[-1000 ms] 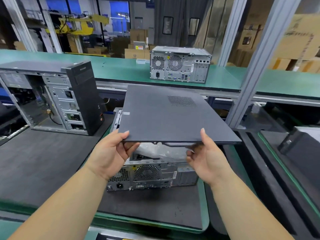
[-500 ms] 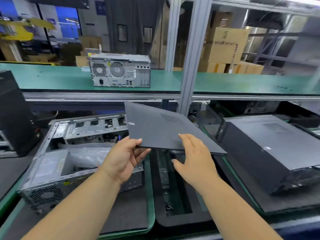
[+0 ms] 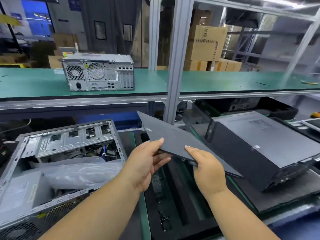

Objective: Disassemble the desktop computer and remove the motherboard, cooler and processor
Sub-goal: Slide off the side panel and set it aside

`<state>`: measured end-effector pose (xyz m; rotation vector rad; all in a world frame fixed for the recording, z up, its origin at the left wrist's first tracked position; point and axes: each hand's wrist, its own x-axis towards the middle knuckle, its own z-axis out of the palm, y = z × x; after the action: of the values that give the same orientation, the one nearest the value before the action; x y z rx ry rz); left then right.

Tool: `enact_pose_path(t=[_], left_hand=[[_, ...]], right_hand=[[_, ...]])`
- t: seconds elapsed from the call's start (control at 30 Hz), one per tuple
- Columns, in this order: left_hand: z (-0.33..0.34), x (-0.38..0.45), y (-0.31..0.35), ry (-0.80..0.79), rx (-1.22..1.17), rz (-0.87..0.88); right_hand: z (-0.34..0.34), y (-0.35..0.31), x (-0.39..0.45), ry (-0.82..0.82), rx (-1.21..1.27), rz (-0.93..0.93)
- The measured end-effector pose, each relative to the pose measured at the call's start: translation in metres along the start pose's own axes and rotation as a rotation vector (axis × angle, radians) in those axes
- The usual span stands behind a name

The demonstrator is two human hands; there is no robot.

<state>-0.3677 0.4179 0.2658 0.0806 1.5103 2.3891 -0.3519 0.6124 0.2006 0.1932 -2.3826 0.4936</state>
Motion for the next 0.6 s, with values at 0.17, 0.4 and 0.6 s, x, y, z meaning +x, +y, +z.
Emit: enact_pose_path(t=[0.17, 0.4, 0.6], left_hand=[[-0.023, 0.022, 0.004, -0.25, 0.041, -0.097], [-0.051, 0.049, -0.017, -0.117, 0.022, -0.168], [-0.05, 0.065, -0.029, -0.009, -0.032, -0.128]], right_hand=[[0.009, 0.005, 0.003, 0.106, 0.053, 0.165], [0.018, 0.026, -0.008, 0.172, 0.107, 0.34], [0.026, 0.066, 0.003, 0.273, 0.212, 0.498]])
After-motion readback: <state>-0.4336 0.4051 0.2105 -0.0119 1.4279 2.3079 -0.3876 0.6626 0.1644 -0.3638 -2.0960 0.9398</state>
